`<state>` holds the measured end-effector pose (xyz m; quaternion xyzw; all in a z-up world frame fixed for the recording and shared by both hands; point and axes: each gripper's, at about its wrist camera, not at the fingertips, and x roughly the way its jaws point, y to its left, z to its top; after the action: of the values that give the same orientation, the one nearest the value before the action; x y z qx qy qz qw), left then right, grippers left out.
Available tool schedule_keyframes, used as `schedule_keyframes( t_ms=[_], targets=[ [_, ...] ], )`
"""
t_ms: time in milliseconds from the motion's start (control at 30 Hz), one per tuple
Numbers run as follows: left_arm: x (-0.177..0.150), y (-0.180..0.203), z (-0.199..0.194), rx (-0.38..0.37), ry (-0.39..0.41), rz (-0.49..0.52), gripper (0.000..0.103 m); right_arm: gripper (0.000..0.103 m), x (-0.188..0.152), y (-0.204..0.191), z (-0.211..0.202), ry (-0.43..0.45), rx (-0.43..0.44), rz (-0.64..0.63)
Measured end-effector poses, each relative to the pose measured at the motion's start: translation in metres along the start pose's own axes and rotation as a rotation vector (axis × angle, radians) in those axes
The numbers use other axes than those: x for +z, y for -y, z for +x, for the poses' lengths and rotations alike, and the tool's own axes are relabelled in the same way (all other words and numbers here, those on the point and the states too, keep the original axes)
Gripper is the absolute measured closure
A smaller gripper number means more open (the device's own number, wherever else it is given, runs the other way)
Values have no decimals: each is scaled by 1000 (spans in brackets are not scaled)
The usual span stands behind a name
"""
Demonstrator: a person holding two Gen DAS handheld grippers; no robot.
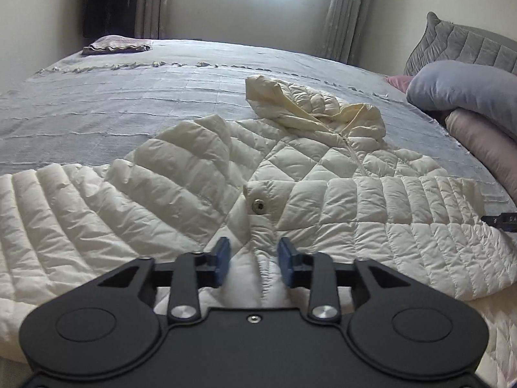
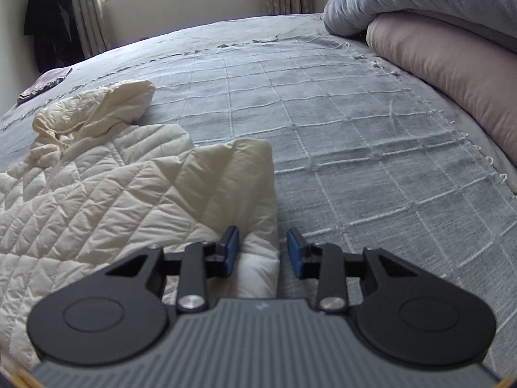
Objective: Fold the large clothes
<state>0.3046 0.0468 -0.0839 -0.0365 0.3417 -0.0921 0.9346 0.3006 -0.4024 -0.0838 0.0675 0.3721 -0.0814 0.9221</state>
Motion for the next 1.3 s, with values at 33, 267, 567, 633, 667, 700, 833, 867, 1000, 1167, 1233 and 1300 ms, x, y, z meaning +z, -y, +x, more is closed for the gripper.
schedule_keyframes(
  t_ms=[33,267,567,633,667,700,833,867,1000,1167,1233,1300],
  targets=[
    [-1,-2,-9,19,4,12,42,56,0,1,-8,2,5,0],
    [-11,-54,-61,164,-10,-76,9,32,0,-7,-67,-29,11,9],
    [-26,-165,-93,468,-47,-302,2,16,-23,-44,-102,-35,57,-9],
    [-29,-192,-95,522,-51,-376,2,16,-27,-50,-102,-35,52,9],
    [-31,-206,-95,539,-54,-416,2,16,-30,-53,-102,-36,54,19],
    [-33,-217,-93,548,-58,-452,2,16,-32,-55,-101,-35,58,28],
    [-42,-242,-75,595,-65,-517,4,16,-44,-62,-94,-37,62,24],
    [-43,-243,-73,616,-39,-512,5,16,-47,-63,-91,-38,55,15],
    [-44,-249,-72,662,60,-525,37,16,-56,-64,-78,-55,36,-21],
    [-31,-246,-86,651,141,-542,92,16,-56,-62,-75,-47,47,-34],
    [-21,-232,-100,635,211,-522,94,16,-54,-61,-77,-40,55,-38],
    [-6,-214,-114,602,274,-487,94,16,-51,-59,-78,-31,57,-36]
  ],
)
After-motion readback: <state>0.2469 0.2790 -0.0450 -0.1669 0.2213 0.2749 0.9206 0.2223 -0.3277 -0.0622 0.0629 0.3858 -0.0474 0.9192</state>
